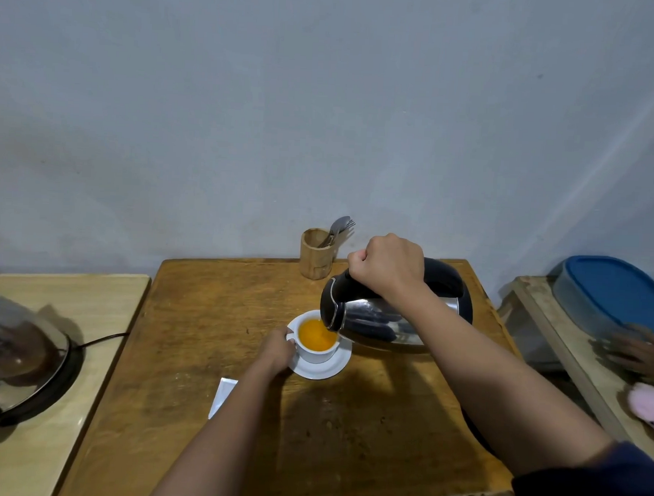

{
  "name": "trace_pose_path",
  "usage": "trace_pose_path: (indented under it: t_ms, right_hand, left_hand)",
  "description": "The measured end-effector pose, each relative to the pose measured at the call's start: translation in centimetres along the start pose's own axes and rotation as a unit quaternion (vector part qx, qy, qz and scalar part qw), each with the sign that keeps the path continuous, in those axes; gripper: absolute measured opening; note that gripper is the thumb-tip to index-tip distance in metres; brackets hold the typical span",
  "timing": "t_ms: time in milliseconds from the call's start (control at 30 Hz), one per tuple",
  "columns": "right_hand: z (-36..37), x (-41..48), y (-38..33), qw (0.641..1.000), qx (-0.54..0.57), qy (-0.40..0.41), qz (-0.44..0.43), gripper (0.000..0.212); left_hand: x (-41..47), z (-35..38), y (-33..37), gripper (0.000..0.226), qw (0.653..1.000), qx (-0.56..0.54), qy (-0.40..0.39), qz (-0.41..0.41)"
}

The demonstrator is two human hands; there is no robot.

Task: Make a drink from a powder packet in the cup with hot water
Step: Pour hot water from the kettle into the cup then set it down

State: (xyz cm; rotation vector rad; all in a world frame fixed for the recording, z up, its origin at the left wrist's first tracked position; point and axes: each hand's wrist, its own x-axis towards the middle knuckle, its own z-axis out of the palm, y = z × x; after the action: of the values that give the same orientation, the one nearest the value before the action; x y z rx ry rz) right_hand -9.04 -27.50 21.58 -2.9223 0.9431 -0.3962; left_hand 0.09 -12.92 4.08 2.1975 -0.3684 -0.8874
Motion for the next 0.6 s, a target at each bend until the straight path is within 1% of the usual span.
trace_pose_path:
  t_ms: [600]
  right_hand:
    - [-1.2, 0.2, -0.2, 1.000, -0.004, 0.020, -0.002, 0.040]
  left_hand:
    - [-0.9, -0.4, 0.5, 0.033, 1.000, 0.004, -0.012, 0.006]
